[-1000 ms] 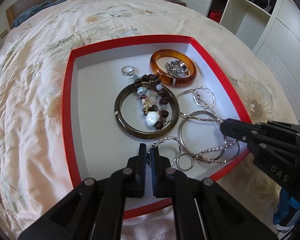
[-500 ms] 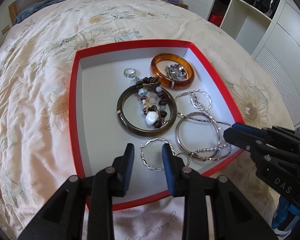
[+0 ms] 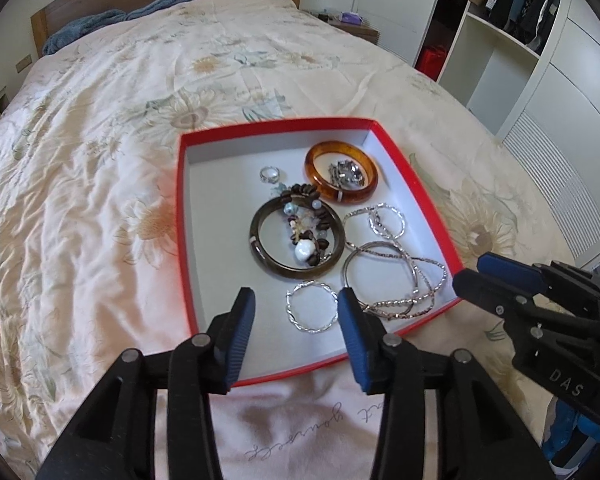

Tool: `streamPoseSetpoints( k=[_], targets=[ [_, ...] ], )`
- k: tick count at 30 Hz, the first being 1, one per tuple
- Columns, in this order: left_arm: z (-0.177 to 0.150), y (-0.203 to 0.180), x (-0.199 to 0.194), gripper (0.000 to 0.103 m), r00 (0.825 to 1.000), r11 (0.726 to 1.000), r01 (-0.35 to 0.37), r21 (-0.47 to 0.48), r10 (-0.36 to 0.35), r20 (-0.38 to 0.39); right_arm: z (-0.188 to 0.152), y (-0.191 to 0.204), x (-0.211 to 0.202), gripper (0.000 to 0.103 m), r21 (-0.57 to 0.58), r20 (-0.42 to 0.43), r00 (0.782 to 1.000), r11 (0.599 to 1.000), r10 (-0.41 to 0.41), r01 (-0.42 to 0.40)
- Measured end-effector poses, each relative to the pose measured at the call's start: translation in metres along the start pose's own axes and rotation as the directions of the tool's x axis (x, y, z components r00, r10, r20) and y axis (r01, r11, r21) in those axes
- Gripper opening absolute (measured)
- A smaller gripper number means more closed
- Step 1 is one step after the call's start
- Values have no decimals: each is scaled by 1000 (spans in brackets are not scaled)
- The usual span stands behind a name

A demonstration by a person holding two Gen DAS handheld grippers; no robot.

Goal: Organize jewelry

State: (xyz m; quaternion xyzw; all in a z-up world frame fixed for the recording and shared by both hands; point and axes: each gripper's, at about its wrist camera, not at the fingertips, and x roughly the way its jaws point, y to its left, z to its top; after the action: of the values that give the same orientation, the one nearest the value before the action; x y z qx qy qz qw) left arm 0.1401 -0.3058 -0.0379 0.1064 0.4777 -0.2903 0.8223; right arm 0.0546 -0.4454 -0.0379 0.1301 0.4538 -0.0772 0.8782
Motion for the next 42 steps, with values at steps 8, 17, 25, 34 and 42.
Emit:
streamPoseSetpoints(
  k=[8, 17, 25, 34, 42],
  targets=[
    [-2, 4, -26, 45, 999, 999, -17, -28, 18, 48, -4, 12, -23, 48, -15, 31, 999, 1000, -11, 12],
    [-12, 9, -55, 45, 996, 998, -43, -47, 47, 79, -12, 28, -50, 51, -32, 64, 998, 999, -21, 23],
    [-25, 15, -93, 45, 988, 995, -80, -55, 87, 131, -19, 55, -79, 60, -83, 113, 993, 996, -17, 27],
    [-48, 22, -138, 45, 966, 990, -127, -67, 139, 217, -32, 87, -107, 69, -134, 162, 987, 990, -10, 32],
    [-70, 41, -170, 45, 957, 979, -160, -124, 185, 224, -43, 109, -129, 79, -169, 206, 979, 985, 2, 34]
  ],
)
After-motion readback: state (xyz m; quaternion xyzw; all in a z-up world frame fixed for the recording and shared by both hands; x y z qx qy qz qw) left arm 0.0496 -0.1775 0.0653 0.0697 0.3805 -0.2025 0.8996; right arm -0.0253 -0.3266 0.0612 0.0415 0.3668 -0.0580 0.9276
